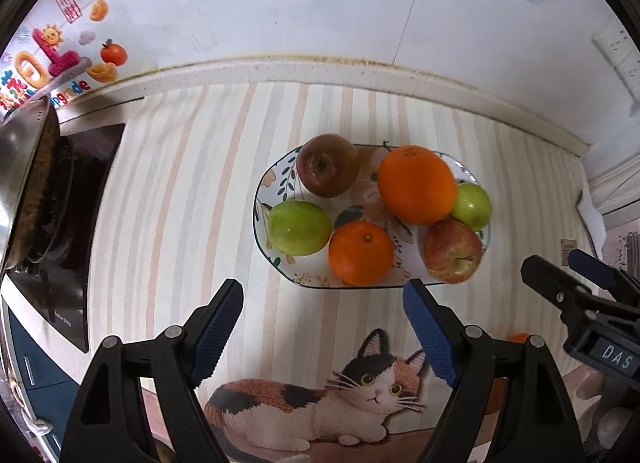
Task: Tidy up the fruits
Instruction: 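Withdraw both open tools from the plate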
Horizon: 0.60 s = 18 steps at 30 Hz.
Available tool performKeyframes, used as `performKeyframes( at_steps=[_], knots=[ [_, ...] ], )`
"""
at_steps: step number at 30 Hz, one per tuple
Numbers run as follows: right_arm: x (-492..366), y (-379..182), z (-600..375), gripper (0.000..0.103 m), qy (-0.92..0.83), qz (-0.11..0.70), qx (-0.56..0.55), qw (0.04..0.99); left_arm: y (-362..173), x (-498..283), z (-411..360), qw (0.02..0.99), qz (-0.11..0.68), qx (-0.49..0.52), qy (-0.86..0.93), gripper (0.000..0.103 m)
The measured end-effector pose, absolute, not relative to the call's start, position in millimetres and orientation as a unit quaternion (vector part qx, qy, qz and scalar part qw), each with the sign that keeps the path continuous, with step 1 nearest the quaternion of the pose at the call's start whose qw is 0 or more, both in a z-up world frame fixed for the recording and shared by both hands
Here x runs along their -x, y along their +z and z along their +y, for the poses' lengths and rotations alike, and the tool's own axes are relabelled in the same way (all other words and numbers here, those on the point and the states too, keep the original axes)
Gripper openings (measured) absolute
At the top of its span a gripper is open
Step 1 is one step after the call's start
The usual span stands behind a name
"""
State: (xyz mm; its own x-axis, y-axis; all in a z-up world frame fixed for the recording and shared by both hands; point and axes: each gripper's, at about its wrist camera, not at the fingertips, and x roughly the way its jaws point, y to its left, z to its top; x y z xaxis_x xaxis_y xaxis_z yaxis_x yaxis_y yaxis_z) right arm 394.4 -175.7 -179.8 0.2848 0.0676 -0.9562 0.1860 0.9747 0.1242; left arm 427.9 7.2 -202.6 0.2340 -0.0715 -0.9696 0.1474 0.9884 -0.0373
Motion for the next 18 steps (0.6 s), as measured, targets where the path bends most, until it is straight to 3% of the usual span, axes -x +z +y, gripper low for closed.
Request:
performKeyframes(
  at_steps=[18],
  knots=[
    [-319.2, -94.7, -154.2, 0.094, -0.009, 0.536, -0.078, 0.841, -126.3, -359.4, 10.2, 0.828, 0.555, -0.022, -0.078, 0.082]
  ],
)
